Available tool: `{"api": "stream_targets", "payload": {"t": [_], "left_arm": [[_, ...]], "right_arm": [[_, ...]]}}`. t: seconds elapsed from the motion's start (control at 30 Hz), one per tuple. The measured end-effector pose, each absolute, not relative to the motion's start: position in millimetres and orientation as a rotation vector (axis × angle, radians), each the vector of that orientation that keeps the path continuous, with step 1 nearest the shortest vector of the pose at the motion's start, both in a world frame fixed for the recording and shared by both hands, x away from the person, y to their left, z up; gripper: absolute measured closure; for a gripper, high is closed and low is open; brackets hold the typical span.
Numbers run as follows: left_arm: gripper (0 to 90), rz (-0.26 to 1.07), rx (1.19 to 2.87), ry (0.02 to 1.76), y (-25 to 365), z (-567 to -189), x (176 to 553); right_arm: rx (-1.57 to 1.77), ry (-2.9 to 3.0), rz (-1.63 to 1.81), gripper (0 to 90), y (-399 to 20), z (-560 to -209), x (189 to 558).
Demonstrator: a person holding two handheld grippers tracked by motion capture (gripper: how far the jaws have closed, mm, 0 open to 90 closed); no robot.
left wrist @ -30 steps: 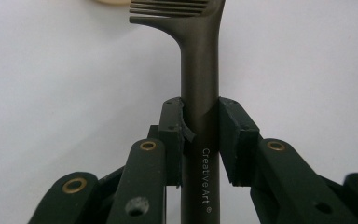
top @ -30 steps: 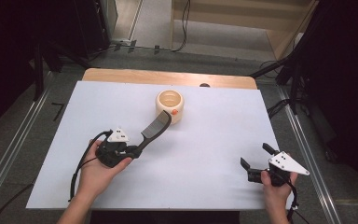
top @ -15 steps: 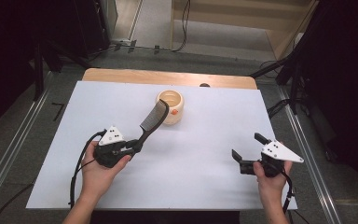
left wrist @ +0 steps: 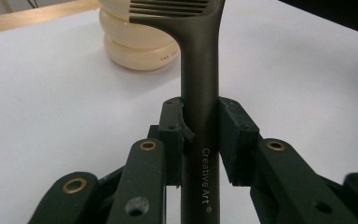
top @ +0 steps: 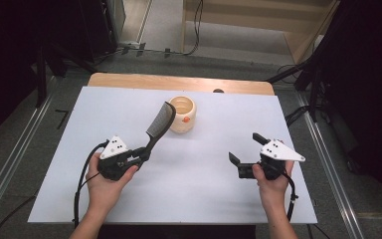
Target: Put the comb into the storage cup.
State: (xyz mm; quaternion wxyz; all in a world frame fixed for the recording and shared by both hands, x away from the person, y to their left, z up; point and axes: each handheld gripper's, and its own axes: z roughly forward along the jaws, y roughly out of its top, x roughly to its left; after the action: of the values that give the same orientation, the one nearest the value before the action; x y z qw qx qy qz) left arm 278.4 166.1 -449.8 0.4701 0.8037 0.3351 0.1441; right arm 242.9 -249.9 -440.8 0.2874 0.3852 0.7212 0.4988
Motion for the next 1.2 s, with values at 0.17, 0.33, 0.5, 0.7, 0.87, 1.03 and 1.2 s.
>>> {"api": "stream_targets", "payload": {"t": [0.17, 0.33, 0.5, 0.7, 0.87, 1.03, 1.2], "left_arm": [[72.6, 0.363, 1.948, 0.828, 167, -452, 278], [72.6, 0.369, 1.931, 0.825, 165, -453, 276], [72.6, 0.390, 1.912, 0.811, 161, -454, 273], [72.6, 0.426, 1.888, 0.791, 156, -455, 268], [72.6, 0.448, 1.872, 0.766, 150, -456, 263], [72.6, 0.462, 1.871, 0.739, 141, -460, 258], [72.6, 0.458, 1.873, 0.720, 135, -463, 256]], "right_arm": [[1.028, 1.928, 1.372, 0.0, -237, -434, 248], [1.017, 1.932, 1.414, 0.0, -227, -430, 252], [1.040, 1.936, 1.430, 0.0, -220, -426, 255], [1.047, 1.945, 1.482, 0.0, -211, -423, 254], [1.056, 1.969, 1.528, 0.0, -203, -422, 252], [1.082, 1.997, 1.568, 0.0, -193, -424, 251], [1.080, 2.018, 1.608, 0.0, -184, -427, 250]]}}
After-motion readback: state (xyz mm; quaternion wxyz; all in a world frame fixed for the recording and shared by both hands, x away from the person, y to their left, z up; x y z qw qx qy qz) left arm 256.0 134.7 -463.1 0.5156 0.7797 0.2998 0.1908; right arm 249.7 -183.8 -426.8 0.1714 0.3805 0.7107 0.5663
